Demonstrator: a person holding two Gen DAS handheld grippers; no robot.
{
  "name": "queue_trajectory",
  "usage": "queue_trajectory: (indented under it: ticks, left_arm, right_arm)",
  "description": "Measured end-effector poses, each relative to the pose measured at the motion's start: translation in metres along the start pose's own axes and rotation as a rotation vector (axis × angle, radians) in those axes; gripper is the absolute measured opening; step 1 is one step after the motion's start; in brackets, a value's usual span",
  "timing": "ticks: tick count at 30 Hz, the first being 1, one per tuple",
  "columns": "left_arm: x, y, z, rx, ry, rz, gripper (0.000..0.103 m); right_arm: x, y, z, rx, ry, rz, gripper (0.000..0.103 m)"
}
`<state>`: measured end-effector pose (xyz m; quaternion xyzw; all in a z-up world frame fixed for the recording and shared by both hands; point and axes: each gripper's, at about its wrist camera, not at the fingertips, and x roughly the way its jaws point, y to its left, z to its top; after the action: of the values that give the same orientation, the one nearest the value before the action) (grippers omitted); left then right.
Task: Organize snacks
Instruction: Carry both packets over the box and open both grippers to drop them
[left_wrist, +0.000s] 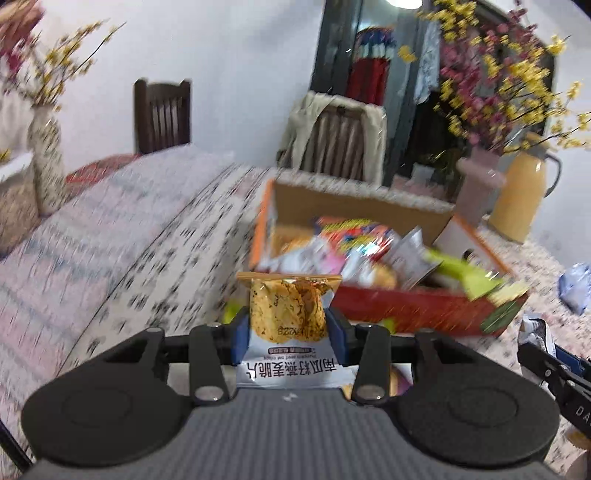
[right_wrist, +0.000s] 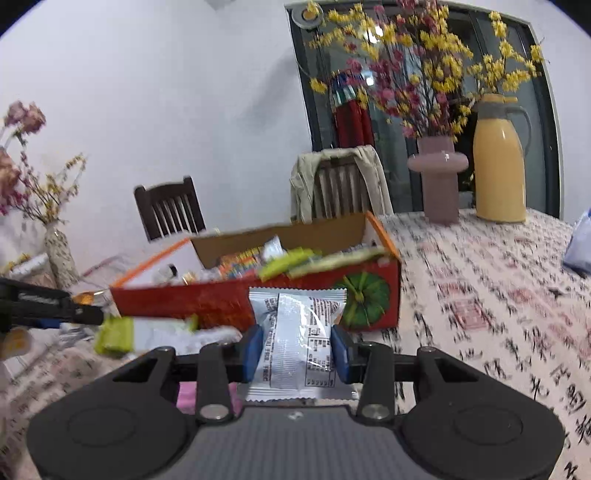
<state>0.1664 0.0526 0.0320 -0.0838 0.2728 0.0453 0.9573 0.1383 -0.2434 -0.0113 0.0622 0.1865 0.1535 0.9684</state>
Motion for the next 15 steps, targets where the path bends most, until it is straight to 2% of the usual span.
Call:
queue_trajectory:
  ticks: [6,12,15]
  left_arm:
    - [0.004,-0.025,0.034,0.012,-0.070,-0.030,0.044]
    - [0.039,-0.047,0.062,0.044,-0.096,-0.015,0.044]
    - [0.062,-0.052,0.068,0.044,-0.107,0.006,0.044]
  right_arm:
    - [0.003,0.013,0.046,-0.044,-0.094,-0.009,0.039]
    - [0.045,0.016,0.094,-0.059,-0.132,-0.037,0.039]
    - [0.071,0.013,0.103,-0.052,-0.123,-0.041,0.039]
